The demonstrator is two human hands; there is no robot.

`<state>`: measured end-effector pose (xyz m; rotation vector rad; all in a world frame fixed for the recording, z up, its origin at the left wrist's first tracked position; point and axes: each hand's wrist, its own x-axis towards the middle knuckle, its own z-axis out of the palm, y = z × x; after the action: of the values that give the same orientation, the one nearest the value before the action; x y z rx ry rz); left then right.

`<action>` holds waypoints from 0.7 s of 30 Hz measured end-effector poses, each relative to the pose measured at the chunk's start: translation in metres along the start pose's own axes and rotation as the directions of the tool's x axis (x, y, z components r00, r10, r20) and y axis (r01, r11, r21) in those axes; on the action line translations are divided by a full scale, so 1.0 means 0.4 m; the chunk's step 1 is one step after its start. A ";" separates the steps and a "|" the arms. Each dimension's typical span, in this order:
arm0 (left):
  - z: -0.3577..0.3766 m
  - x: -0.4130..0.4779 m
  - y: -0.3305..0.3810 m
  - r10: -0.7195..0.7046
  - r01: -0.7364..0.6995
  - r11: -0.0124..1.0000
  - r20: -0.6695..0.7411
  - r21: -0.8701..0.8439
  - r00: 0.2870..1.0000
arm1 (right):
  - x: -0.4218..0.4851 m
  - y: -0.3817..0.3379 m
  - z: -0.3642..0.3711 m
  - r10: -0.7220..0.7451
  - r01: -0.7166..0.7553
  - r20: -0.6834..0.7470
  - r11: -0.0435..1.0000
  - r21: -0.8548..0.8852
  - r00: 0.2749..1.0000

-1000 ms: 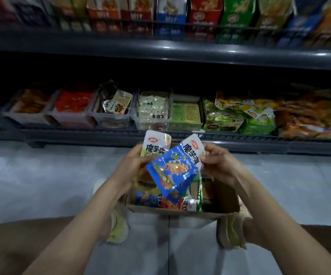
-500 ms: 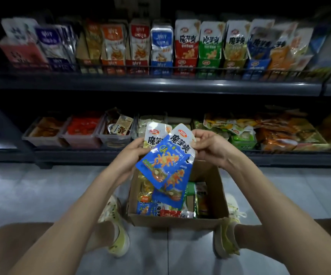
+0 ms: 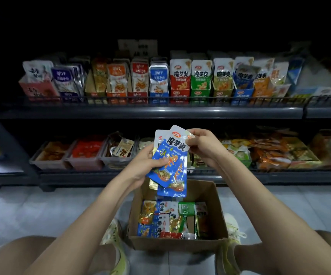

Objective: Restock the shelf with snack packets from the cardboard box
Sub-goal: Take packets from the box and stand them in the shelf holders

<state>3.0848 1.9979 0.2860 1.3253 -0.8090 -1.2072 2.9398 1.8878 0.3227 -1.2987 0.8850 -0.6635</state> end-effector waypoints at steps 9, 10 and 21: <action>0.069 0.054 0.056 0.115 -0.111 0.993 -0.106 0.043 0.988 | -0.001 -0.073 -0.037 0.008 0.004 -0.100 0.993 0.116 0.995; 0.075 0.062 0.063 0.131 -0.125 0.991 -0.115 0.052 0.985 | -0.002 -0.076 -0.042 0.016 -0.009 -0.084 0.997 0.081 0.996; 0.136 0.175 0.154 0.265 -0.246 0.949 -0.076 0.195 0.961 | 0.052 -0.130 -0.103 -0.050 0.046 -0.096 0.998 -0.049 0.994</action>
<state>3.0612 1.9073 0.3399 1.3700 -1.0043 -0.8703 2.9188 1.8399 0.3686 -1.3423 0.9558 -0.7525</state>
